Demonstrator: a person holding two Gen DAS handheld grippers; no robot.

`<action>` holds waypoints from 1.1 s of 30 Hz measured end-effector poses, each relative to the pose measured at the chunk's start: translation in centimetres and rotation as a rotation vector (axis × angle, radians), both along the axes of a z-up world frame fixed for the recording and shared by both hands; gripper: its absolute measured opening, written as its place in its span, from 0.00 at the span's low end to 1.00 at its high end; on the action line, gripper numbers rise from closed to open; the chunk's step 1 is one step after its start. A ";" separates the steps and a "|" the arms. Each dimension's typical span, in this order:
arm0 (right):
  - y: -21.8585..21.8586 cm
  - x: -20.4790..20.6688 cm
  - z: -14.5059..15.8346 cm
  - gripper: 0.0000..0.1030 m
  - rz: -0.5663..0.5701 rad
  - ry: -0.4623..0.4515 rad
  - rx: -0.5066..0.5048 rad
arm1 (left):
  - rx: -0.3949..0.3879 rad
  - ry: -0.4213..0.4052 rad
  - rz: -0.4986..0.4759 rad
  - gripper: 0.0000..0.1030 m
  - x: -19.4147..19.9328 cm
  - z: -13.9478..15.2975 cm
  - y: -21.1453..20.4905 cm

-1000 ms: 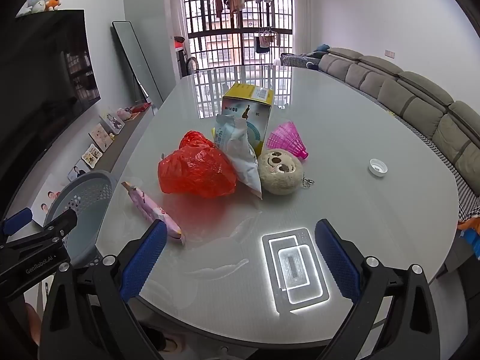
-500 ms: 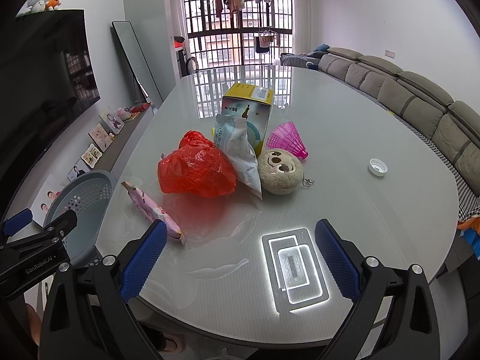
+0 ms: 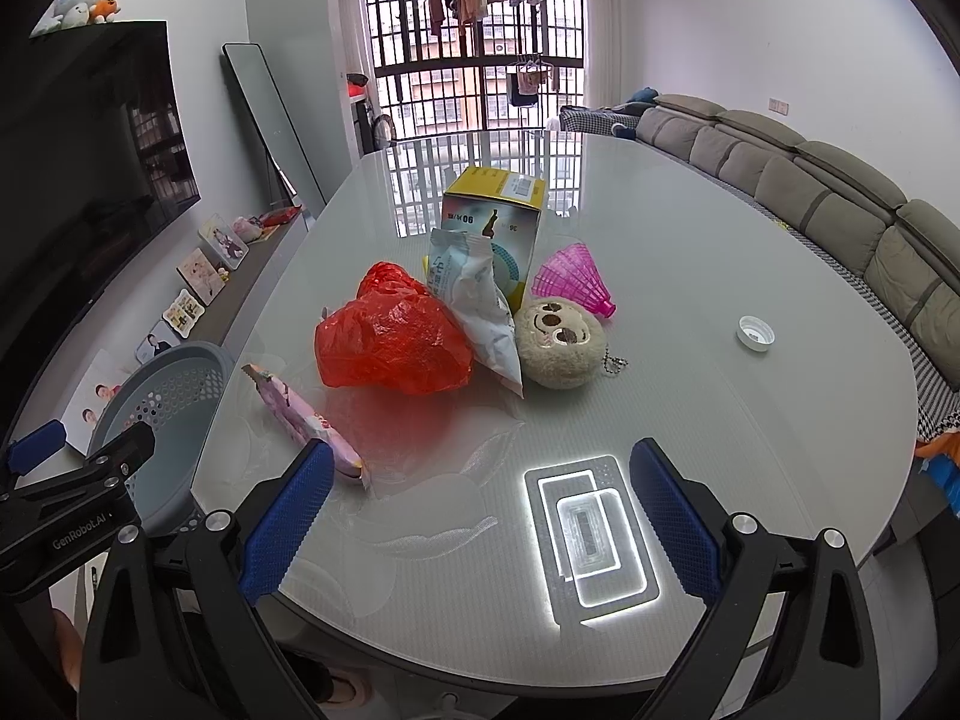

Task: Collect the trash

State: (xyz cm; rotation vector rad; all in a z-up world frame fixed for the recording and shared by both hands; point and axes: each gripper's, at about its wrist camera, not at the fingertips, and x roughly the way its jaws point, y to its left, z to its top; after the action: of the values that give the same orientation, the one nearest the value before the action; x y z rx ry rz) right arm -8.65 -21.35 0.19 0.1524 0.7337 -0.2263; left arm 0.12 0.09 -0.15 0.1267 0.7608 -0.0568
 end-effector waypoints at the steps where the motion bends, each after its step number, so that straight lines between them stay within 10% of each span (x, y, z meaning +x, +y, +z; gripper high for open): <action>1: 0.1 0.0 0.0 0.92 0.000 -0.001 0.000 | 0.000 0.000 0.000 0.94 0.0 0.0 0.0; 33: -0.2 0.0 0.3 0.92 0.001 -0.003 0.003 | -0.001 0.002 0.000 0.94 0.0 0.0 0.0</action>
State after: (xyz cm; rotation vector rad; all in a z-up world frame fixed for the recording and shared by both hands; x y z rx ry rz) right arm -8.67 -21.54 0.53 0.1557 0.7308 -0.2239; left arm 0.14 0.10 -0.13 0.1259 0.7628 -0.0573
